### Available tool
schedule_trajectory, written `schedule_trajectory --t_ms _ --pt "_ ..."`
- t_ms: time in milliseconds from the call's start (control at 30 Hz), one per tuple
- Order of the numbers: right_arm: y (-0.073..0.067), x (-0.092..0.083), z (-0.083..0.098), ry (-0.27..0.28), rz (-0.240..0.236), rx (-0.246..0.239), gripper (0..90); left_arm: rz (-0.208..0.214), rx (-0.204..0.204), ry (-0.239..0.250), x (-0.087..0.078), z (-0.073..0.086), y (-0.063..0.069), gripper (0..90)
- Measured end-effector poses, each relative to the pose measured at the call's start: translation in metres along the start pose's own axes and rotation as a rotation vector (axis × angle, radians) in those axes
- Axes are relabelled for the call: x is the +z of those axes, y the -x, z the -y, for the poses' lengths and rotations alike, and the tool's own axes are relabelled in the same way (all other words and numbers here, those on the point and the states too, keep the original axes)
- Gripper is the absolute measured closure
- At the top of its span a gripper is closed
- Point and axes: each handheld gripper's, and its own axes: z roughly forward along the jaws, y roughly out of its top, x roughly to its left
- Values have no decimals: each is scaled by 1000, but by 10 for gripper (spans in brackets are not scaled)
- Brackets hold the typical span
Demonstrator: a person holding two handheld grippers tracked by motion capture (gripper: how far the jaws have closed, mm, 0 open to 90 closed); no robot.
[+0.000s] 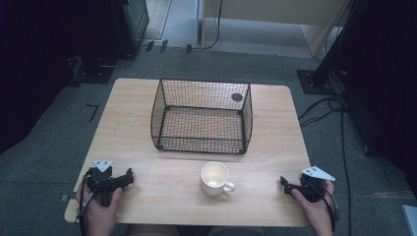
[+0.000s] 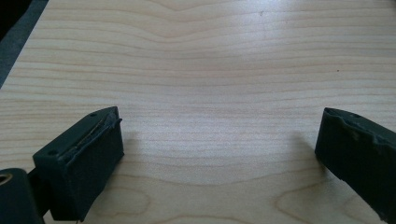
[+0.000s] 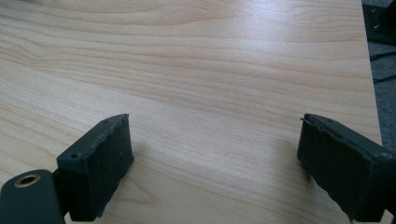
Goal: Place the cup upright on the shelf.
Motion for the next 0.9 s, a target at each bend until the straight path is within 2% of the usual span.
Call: schedule_trajectory --t_ms 167,433,633,900 --pt "-3 -1 -1 5 10 14 124 0 0 0 0 0 0 11" --pt "-27 -8 -18 50 -80 -11 133 0 0 0 0 0 0 11" --pt "-48 -15 -30 77 -134 -58 135 0 0 0 0 0 0 11" --pt "-61 -20 -36 87 -160 -93 139 0 0 0 0 0 0 11"
